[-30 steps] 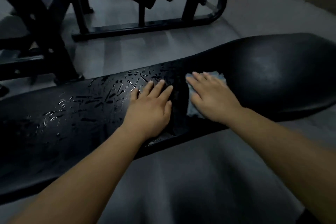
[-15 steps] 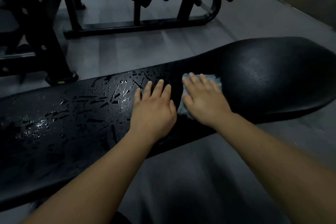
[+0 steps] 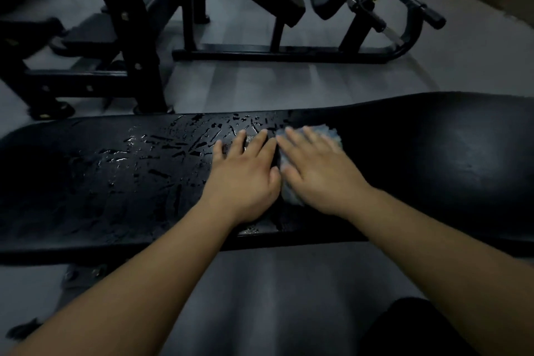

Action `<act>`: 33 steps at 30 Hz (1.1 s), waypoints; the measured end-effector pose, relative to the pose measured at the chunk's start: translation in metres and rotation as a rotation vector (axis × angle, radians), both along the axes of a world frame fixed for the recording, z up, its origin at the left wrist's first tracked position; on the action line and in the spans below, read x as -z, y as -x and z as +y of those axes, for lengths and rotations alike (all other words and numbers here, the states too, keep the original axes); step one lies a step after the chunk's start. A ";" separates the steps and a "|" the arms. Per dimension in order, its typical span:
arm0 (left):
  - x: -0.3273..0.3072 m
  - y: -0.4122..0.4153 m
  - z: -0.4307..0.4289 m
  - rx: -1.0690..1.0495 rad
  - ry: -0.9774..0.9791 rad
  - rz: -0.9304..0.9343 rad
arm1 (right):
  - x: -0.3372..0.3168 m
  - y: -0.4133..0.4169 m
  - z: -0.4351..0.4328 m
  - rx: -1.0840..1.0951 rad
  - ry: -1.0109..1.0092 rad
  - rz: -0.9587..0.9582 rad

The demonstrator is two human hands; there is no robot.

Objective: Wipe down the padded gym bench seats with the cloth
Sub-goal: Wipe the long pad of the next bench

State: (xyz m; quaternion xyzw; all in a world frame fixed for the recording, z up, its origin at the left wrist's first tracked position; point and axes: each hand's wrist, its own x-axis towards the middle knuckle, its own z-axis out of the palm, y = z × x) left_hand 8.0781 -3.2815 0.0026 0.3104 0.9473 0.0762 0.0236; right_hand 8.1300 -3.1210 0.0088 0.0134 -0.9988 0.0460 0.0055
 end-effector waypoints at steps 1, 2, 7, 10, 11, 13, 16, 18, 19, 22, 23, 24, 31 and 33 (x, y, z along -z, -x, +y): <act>0.000 0.000 0.000 0.000 0.012 -0.004 | -0.001 -0.019 0.003 -0.084 0.018 0.001; 0.000 0.000 0.000 -0.001 0.027 -0.007 | -0.002 -0.030 0.012 -0.131 0.039 -0.014; -0.002 -0.004 0.002 -0.015 0.070 -0.016 | 0.004 0.033 0.055 0.066 0.026 -0.021; -0.004 -0.006 0.004 -0.034 0.054 -0.025 | 0.005 0.056 0.021 0.053 0.041 -0.005; -0.005 -0.008 0.004 -0.043 0.043 -0.022 | 0.005 0.048 0.014 -0.030 0.050 -0.008; -0.006 -0.009 0.003 -0.048 0.022 -0.013 | 0.003 0.019 0.021 -0.200 0.084 -0.004; -0.007 -0.009 0.003 -0.068 -0.009 -0.023 | 0.000 0.017 0.055 -0.191 0.066 -0.014; -0.007 -0.008 0.005 -0.074 -0.026 -0.013 | 0.001 0.052 0.064 -0.051 0.029 -0.015; -0.005 -0.006 0.006 -0.084 -0.033 -0.004 | 0.002 0.070 0.059 0.004 0.012 -0.011; -0.001 -0.001 0.004 -0.179 -0.093 0.008 | 0.003 0.082 0.019 -0.006 0.010 -0.003; 0.001 -0.001 0.003 -0.216 -0.105 0.015 | 0.004 0.069 0.010 -0.078 0.023 -0.011; 0.003 -0.001 0.002 -0.237 -0.101 0.023 | 0.005 0.048 0.007 -0.168 0.028 -0.007; -0.005 0.014 -0.021 -0.096 0.002 0.033 | 0.000 0.042 0.052 -0.034 0.013 -0.034; -0.003 0.015 -0.030 -0.062 -0.002 0.048 | 0.001 0.052 0.022 0.041 0.017 -0.032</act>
